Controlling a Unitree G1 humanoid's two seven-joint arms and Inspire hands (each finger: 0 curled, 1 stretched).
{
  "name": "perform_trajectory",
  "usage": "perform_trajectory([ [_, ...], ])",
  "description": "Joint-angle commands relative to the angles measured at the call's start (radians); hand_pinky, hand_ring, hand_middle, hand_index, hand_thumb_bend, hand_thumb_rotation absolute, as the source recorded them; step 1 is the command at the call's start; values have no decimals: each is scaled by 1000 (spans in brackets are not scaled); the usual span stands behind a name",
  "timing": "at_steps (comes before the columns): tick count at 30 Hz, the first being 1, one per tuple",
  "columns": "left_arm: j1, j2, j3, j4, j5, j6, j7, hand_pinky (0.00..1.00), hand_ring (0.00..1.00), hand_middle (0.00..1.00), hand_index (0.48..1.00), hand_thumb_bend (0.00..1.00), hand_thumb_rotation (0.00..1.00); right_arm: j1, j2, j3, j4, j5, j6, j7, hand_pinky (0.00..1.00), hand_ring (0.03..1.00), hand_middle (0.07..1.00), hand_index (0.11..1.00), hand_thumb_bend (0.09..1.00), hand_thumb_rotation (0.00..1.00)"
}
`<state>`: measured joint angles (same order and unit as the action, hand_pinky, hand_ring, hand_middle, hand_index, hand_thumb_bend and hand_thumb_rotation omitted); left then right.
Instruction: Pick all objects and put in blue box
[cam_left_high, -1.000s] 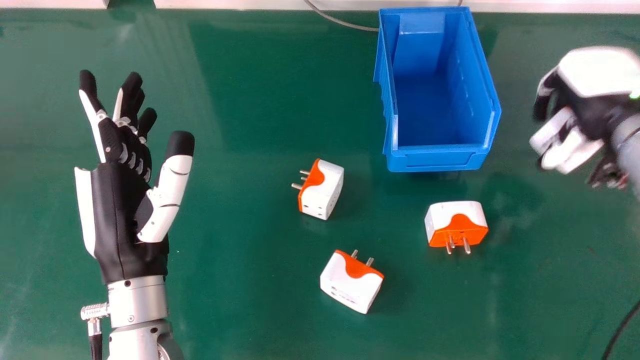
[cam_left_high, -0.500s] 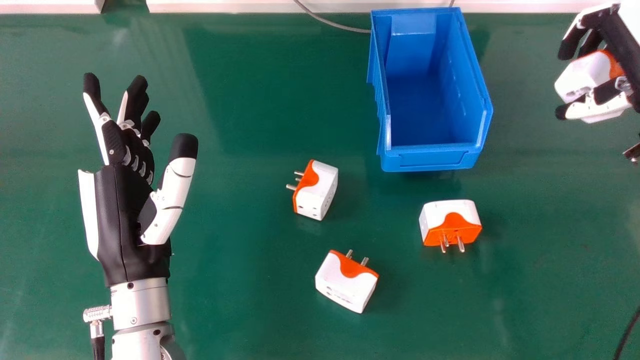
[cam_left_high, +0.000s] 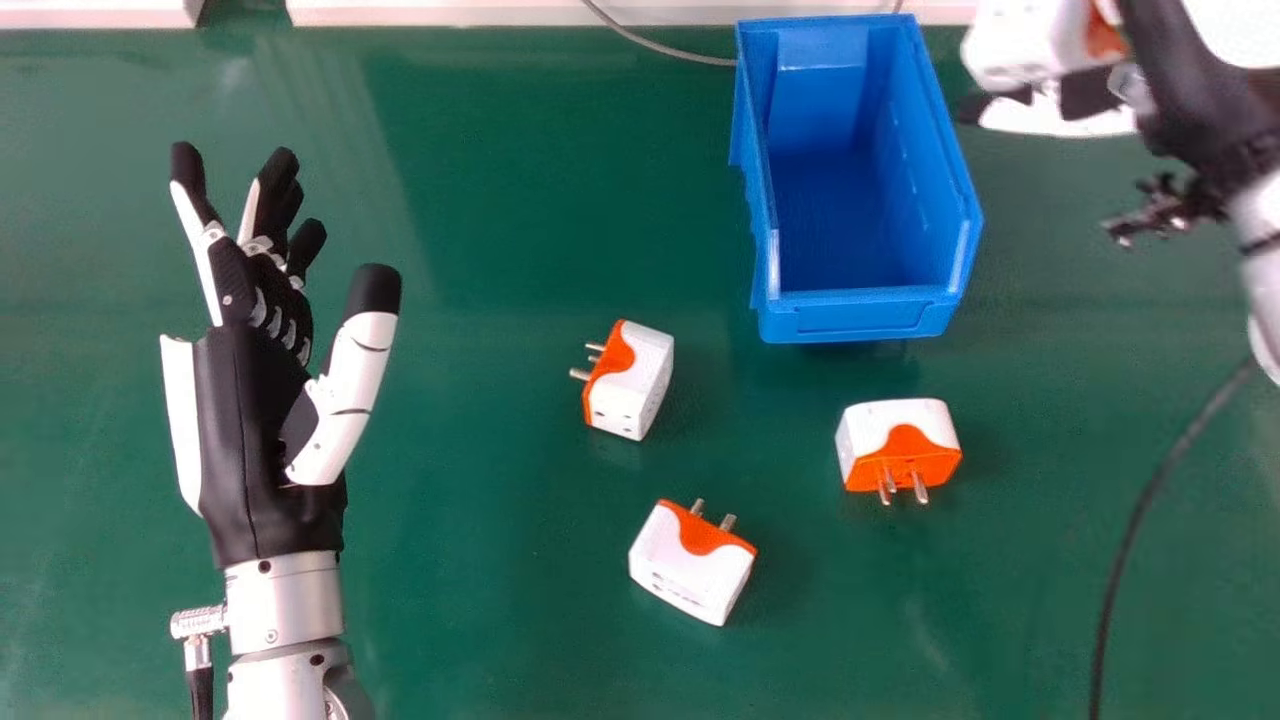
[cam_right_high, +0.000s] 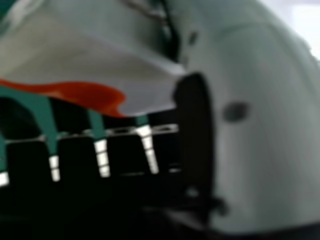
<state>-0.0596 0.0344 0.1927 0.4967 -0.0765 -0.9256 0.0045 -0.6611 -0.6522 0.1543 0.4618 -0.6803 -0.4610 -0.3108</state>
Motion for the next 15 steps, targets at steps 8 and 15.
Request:
perform_trajectory([
  [8,-4,-2,-2,-21,16,-1,16,919,945,925,912,659,570,-286,129,170,258,-149,97,17,178,400,492,496,515,0],
  [15,-11,-1,5,-22,42,3,36,922,945,925,915,675,600,-365,169,248,417,-201,126,-49,232,378,474,511,514,0],
])
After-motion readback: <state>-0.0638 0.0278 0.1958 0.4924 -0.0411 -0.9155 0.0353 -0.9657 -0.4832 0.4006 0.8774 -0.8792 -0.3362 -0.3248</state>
